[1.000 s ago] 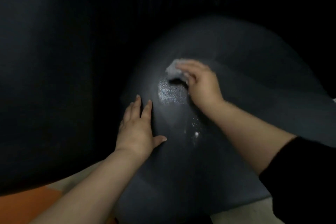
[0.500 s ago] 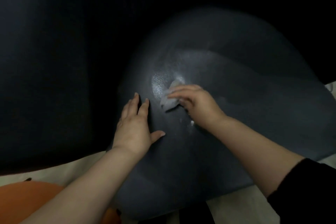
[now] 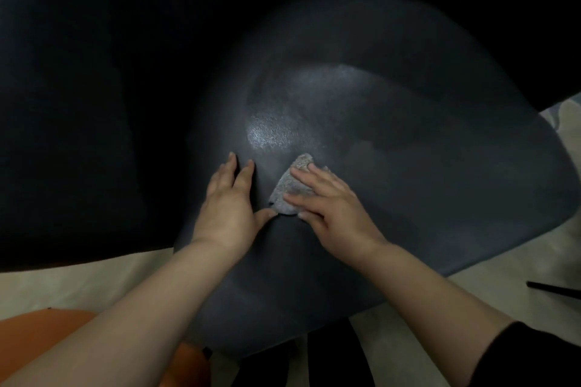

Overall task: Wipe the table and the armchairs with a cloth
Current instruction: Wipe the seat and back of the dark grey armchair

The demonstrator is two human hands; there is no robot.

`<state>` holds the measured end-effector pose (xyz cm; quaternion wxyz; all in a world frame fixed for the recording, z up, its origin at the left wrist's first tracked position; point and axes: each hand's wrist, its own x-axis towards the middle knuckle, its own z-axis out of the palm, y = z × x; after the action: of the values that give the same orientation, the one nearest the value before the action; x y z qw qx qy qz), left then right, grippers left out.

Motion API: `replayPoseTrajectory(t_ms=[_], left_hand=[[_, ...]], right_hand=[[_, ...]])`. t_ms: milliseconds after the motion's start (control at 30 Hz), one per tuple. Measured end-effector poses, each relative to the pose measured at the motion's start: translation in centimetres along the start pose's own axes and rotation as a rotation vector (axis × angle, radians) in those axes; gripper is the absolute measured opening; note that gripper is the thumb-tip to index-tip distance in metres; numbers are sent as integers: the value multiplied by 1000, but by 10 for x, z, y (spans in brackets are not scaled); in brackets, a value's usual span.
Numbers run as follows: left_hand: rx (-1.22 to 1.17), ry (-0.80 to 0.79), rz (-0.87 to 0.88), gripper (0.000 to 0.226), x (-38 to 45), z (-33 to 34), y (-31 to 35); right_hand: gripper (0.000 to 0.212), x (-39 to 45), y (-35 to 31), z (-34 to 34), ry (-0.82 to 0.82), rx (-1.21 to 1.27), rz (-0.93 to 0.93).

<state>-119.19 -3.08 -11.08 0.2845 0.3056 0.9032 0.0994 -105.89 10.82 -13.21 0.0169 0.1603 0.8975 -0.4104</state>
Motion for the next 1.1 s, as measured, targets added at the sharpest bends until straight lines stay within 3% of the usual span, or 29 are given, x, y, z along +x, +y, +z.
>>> replayPoseTrajectory(t_ms=[267, 400, 600, 767, 867, 933, 1033, 1100], left_hand=[[14, 8, 30, 77, -2, -3, 0], [48, 1, 62, 74, -3, -4, -4], [40, 31, 53, 70, -2, 0, -5], [35, 41, 43, 72, -1, 4, -4], [57, 52, 60, 73, -1, 6, -6], [48, 77, 65, 66, -2, 7, -8], [-15, 141, 41, 56, -2, 8, -8], [-54, 172, 9, 61, -1, 7, -7]], right_hand=[[30, -6, 16, -1, 7, -124, -87], [30, 9, 41, -26, 123, -229, -107], [33, 45, 34, -34, 364, -89, 240], [30, 12, -10, 18, 95, -51, -38], [28, 6, 15, -8, 47, -169, -145], [33, 13, 43, -39, 141, -232, -39], [40, 29, 59, -63, 316, -183, 266], [42, 40, 47, -50, 375, -127, 313]])
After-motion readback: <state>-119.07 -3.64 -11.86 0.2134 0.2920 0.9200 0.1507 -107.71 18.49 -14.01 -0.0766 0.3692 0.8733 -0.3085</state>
